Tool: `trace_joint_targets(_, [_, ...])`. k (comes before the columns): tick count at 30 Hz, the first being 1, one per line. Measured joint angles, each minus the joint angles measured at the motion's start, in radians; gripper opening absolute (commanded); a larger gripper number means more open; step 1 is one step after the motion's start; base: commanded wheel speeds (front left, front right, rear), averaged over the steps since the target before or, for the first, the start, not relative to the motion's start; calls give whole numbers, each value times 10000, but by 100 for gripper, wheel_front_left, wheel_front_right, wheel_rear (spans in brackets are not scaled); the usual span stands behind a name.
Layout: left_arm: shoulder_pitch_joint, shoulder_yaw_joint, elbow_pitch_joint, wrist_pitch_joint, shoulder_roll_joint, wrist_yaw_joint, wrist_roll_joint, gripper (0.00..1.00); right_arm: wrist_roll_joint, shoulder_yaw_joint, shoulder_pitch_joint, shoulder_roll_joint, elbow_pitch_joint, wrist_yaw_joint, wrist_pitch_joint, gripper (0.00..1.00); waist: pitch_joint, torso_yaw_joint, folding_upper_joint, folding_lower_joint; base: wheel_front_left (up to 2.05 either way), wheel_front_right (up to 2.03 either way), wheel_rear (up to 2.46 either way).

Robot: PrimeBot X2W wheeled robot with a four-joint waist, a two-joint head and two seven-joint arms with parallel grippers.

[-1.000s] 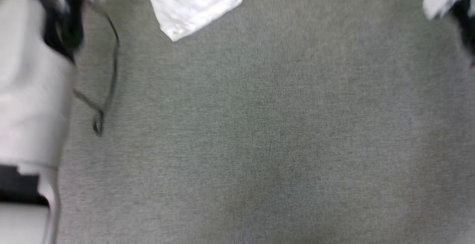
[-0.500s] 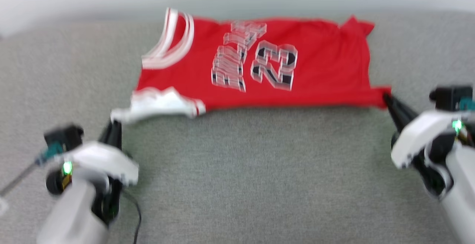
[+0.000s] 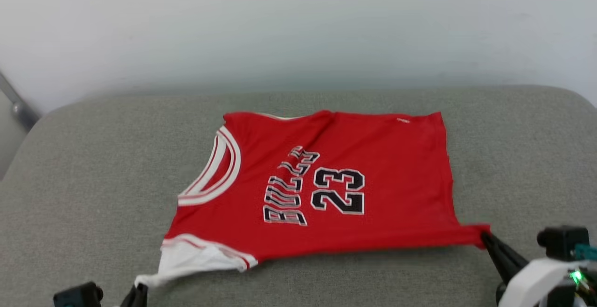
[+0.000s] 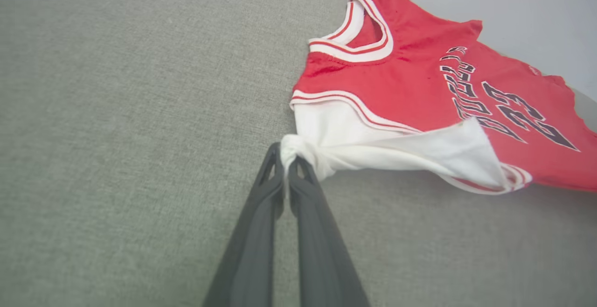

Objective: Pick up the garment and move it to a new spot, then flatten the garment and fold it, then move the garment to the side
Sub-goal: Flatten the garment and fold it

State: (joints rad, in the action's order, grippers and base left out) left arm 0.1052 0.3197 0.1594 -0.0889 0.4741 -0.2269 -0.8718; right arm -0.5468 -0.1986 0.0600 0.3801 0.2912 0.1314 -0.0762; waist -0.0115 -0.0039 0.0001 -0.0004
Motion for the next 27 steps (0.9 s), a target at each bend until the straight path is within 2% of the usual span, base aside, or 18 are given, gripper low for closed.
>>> trace_joint_targets(7, [1933, -123, -2265, 986, 474, -1181, -393, 0, 378, 1260, -2306, -675, -1747, 0, -988, 0, -188, 205, 0, 1, 0, 0, 0])
trace_joint_targets(13, [2471, -261, -3695, 1333, 794, -1699, -418, 0, 570, 2019, -3188, -1156, -2915, -2, -2025, 0, -113, 195, 0, 3, 0, 0, 0])
trace_joint_targets(16, [2015, -163, -3841, 1467, 823, -1682, -301, 0, 660, 2148, -3055, -1248, -3162, -4, -2372, 0, -8, 157, 0, 3, 0, 0, 0])
trace_joint_targets(19, [1189, 42, -3659, 1546, 723, -1463, -190, 0, 757, 2142, -2488, -1277, -3104, -4, -2594, 0, 139, 77, 0, 3, 0, 0, 0])
trace_joint_targets(23, [-59, 209, -2987, 1463, 414, -1151, -23, 0, 794, 1952, -1356, -1273, -2591, -4, -2685, 0, 497, -52, 0, 5, 0, 0, 0])
trace_joint_targets(27, [-1305, 295, -2084, 1321, 182, -654, 63, 0, 704, 1732, -284, -1221, -1883, -4, -2625, 0, 969, -145, 0, 6, 0, 0, 0])
